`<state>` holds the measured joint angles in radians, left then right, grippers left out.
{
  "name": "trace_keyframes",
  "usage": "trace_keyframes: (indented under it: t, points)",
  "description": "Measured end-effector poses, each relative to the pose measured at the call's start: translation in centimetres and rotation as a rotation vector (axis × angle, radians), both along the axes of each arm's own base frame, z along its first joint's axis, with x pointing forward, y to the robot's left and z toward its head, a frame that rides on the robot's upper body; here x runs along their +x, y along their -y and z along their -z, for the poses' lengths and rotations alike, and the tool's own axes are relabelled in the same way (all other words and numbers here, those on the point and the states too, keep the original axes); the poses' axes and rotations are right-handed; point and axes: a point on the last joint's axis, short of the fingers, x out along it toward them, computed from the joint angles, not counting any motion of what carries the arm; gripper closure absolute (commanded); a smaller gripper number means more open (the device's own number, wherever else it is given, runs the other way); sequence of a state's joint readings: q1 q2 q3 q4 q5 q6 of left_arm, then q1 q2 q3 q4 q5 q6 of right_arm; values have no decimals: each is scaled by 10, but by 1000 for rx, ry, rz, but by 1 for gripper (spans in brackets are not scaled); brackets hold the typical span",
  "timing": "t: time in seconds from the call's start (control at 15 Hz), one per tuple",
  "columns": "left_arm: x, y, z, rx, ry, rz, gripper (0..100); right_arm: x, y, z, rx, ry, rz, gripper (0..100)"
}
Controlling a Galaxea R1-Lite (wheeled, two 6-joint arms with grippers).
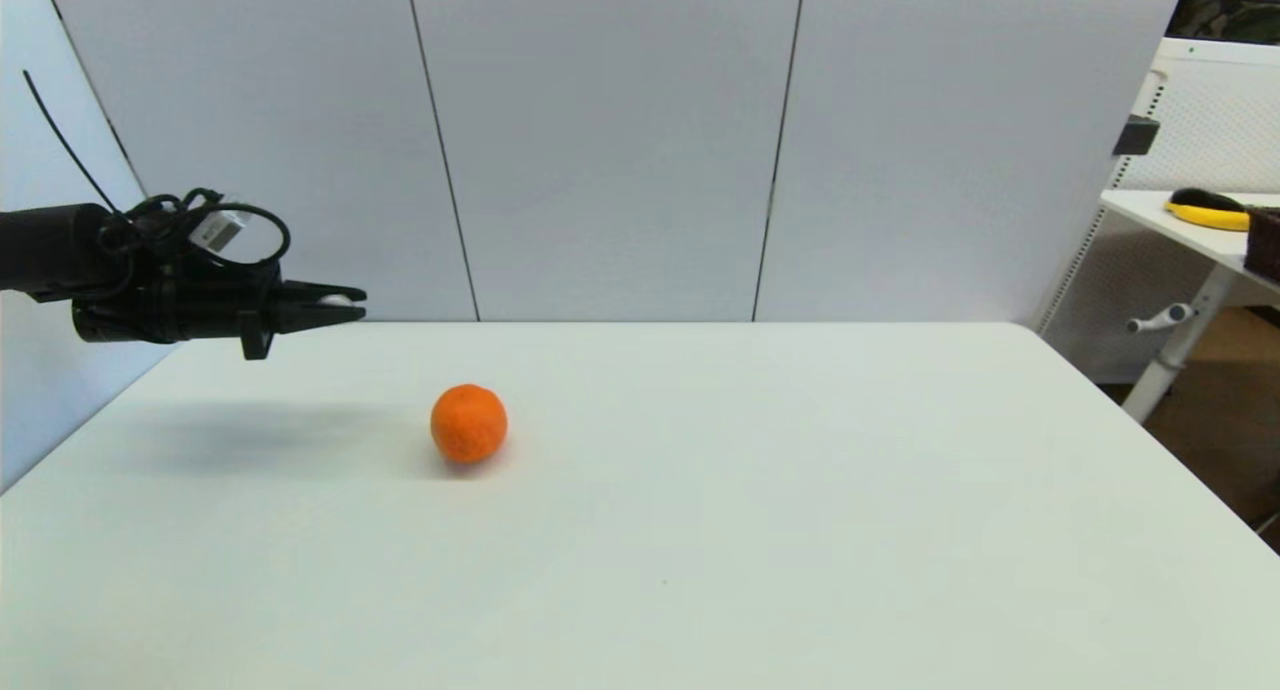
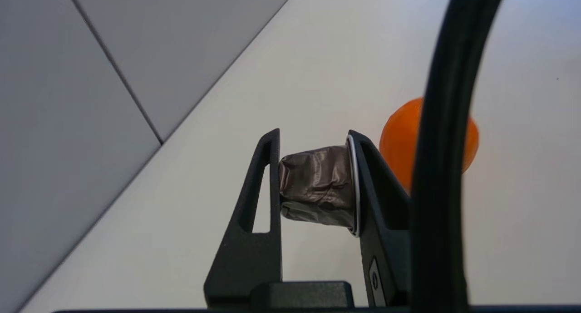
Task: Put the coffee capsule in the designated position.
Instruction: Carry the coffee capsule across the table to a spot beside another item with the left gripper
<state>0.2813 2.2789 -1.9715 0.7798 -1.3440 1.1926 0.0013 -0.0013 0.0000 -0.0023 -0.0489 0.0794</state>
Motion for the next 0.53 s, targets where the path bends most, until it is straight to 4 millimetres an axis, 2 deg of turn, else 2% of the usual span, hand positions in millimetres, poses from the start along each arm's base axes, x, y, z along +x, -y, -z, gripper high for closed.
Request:
trace_keyframes:
  t: [0.13, 0.27, 0.53]
  points:
    - [0, 19, -9, 6, 19, 42, 100, 0, 0, 0, 0, 0, 0, 0]
    - [4, 40, -10, 7, 24, 93, 100, 0, 0, 0, 0, 0, -1, 0]
    - [16, 78, 9, 11, -10, 181, 100, 0, 0, 0, -1, 0, 0, 0]
